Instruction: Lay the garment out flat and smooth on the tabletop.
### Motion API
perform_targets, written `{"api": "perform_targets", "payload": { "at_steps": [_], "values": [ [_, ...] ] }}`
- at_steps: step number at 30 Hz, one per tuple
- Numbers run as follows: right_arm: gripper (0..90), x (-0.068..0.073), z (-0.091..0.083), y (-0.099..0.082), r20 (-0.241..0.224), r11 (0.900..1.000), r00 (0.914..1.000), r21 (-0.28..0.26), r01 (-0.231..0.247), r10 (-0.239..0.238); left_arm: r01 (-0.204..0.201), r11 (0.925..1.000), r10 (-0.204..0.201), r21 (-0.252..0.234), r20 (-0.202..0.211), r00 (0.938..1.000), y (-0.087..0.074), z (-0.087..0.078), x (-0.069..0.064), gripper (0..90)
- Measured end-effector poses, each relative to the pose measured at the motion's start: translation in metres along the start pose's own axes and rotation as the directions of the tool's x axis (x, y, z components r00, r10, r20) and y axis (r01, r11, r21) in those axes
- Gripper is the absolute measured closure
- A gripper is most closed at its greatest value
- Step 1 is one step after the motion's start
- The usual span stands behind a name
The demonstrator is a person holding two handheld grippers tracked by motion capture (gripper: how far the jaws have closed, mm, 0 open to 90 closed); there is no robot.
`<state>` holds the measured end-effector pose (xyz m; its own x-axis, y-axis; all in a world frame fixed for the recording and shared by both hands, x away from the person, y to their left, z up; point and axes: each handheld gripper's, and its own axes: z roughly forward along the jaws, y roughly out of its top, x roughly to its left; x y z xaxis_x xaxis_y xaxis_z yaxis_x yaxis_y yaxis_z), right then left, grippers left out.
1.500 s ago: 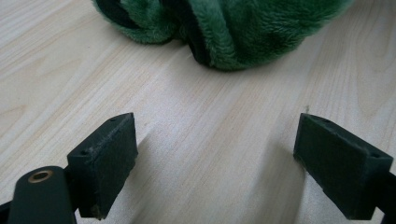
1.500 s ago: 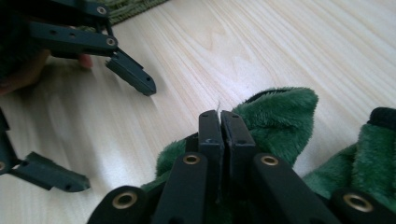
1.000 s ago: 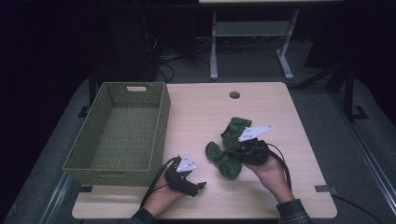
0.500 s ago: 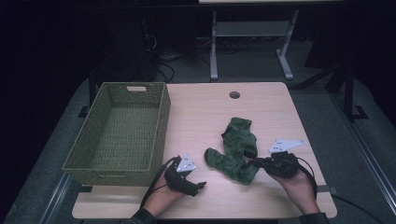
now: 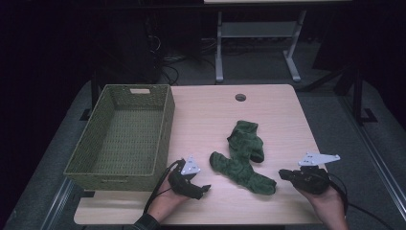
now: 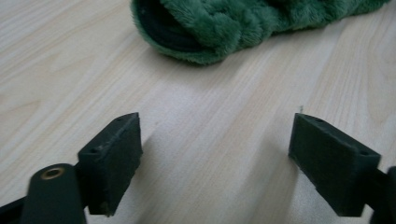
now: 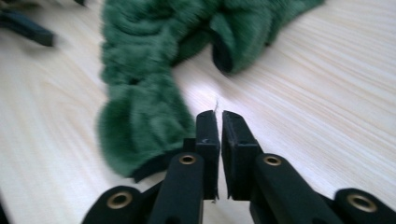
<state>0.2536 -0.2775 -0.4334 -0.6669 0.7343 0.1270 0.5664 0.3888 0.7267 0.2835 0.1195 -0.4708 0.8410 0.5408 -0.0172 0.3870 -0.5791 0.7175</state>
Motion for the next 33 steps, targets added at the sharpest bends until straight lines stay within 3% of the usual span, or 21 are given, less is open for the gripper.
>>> {"api": "perform_targets", "payload": {
  "at_steps": [4, 9, 12, 17, 20, 21, 23, 25, 26, 28, 30, 31, 33],
  "values": [
    [89.8, 0.014, 0.003, -0.002, -0.042, 0.9998, 0.999, -0.008, 0.016, -0.017, 0.003, 0.9987, -0.002, -0.051, 0.031, 0.9995, 0.016, -0.009, 0.003, 41.2],
    [90.0, 0.026, 0.011, -0.003, -0.069, 0.9994, 0.997, 0.007, 0.035, -0.035, -0.031, 0.9992, 0.033, -0.025, 0.077, 0.9965, 0.038, -0.006, 0.01, 76.3],
    [90.0, 0.03, 0.013, -0.003, -0.08, 0.9989, 0.9959, 0.014, 0.045, -0.044, -0.043, 0.9988, 0.045, -0.022, 0.093, 0.9946, 0.05, 0.0, 0.014, 89.6],
    [90.0, 0.035, 0.019, -0.005, -0.094, 0.9981, 0.9944, 0.034, 0.052, -0.048, -0.054, 0.9981, 0.057, -0.031, 0.109, 0.9924, 0.065, 0.01, 0.017, 89.8],
    [90.0, 0.036, 0.021, -0.007, -0.102, 0.9977, 0.9938, 0.046, 0.049, -0.044, -0.078, 0.9969, 0.078, -0.011, 0.107, 0.9912, 0.076, 0.026, 0.019, 89.7],
    [90.0, 0.037, 0.023, -0.008, -0.105, 0.9976, 0.9939, 0.057, 0.039, -0.033, -0.092, 0.9957, 0.092, 0.002, 0.109, 0.9898, 0.076, 0.029, 0.021, 89.7],
    [90.0, 0.037, 0.026, -0.009, -0.11, 0.9967, 0.9933, 0.07, 0.043, -0.035, -0.076, 0.9966, 0.072, 0.031, 0.121, 0.99, 0.074, 0.039, 0.022, 89.7],
    [90.0, 0.036, 0.03, -0.011, -0.116, 0.9951, 0.9928, 0.09, 0.04, -0.029, -0.087, 0.9937, 0.078, 0.07, 0.119, 0.9898, 0.071, 0.047, 0.024, 89.8],
    [90.0, 0.036, 0.032, -0.011, -0.116, 0.9944, 0.9928, 0.097, 0.041, -0.03, -0.07, 0.9942, 0.059, 0.082, 0.121, 0.9909, 0.068, 0.051, 0.025, 89.8],
    [90.0, 0.035, 0.035, -0.012, -0.112, 0.9922, 0.9932, 0.115, 0.047, -0.034, -0.074, 0.9931, 0.063, 0.091, 0.122, 0.9906, 0.066, 0.052, 0.027, 89.8],
    [90.0, 0.034, 0.04, -0.013, -0.109, 0.9905, 0.9933, 0.127, 0.053, -0.039, -0.037, 0.9959, 0.026, 0.083, 0.132, 0.991, 0.064, 0.053, 0.028, 89.9],
    [90.0, 0.034, 0.039, -0.012, -0.103, 0.9894, 0.9938, 0.134, 0.055, -0.042, -0.056, 0.994, 0.044, 0.093, 0.132, 0.9903, 0.064, 0.052, 0.028, 89.9],
    [90.0, 0.033, 0.04, -0.011, -0.09, 0.9886, 0.9949, 0.139, 0.059, -0.046, -0.058, 0.993, 0.044, 0.103, 0.133, 0.9902, 0.062, 0.049, 0.026, 89.9]
  ]
}}
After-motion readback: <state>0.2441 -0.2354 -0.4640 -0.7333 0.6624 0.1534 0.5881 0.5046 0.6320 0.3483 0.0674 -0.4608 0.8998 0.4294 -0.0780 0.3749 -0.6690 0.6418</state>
